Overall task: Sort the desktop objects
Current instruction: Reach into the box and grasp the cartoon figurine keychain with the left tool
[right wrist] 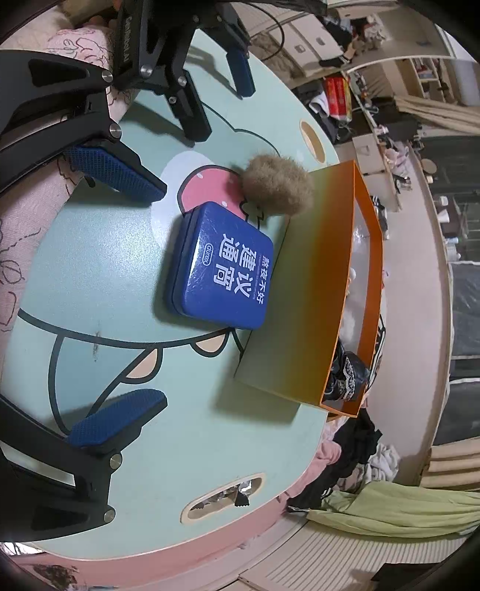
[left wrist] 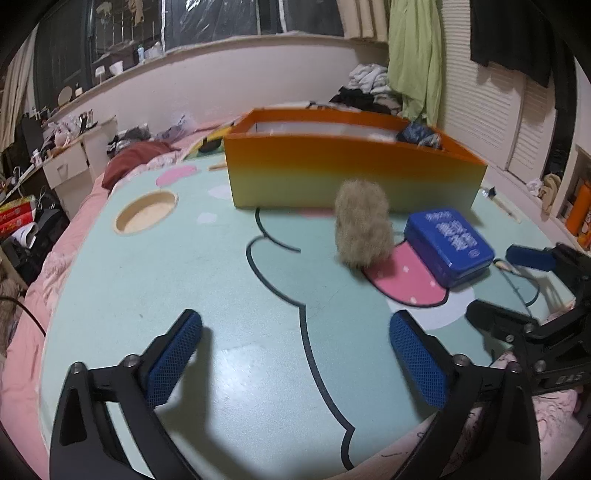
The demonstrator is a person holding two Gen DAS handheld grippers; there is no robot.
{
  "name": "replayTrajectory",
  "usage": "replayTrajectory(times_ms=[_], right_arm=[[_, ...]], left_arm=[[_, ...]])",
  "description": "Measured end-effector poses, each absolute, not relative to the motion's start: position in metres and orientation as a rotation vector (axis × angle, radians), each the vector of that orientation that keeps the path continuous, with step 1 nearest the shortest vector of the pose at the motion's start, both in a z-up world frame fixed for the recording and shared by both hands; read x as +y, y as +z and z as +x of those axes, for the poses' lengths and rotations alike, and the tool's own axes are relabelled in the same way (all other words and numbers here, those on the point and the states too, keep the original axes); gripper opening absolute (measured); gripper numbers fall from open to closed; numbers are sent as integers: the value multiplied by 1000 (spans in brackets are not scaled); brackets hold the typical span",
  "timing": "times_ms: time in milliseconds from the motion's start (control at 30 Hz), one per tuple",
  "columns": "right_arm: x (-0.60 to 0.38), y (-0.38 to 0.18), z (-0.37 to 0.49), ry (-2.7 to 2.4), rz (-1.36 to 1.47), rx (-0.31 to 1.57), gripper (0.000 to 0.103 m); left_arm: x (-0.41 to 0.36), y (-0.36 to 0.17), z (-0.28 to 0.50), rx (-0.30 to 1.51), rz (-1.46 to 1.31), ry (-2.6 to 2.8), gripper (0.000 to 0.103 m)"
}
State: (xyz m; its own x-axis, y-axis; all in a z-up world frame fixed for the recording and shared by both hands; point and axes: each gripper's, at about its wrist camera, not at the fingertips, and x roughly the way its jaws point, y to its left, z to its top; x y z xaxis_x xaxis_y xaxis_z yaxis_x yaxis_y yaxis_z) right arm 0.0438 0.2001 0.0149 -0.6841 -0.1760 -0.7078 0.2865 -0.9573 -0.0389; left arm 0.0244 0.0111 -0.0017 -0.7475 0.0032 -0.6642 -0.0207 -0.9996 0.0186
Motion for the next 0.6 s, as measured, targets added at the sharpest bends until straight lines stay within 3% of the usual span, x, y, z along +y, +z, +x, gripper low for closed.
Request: replayTrajectory(times_ms=[67, 233, 300, 400, 533, 600], right_arm=[[201, 14, 43, -2662, 1097, 211, 102], [202, 13, 43, -2664, 1094, 211, 102], [203, 14, 43, -2664, 1094, 210, 102], [203, 13, 43, -2664, 1093, 211, 102], [203, 14, 43, -2665, 1091, 209, 102], [203, 13, 44, -2665, 1089, 208, 102]], left_arm=[[6, 14, 24, 34, -1067, 2941, 80], [-2, 97, -20, 13, -896, 2962, 71], [3, 115, -57, 12, -948, 2925, 62], [21, 107, -129, 33, -1212, 2770, 48], [40, 71, -196, 65, -1469, 2688, 47], [47, 58, -213, 42, -1563, 2642, 37]])
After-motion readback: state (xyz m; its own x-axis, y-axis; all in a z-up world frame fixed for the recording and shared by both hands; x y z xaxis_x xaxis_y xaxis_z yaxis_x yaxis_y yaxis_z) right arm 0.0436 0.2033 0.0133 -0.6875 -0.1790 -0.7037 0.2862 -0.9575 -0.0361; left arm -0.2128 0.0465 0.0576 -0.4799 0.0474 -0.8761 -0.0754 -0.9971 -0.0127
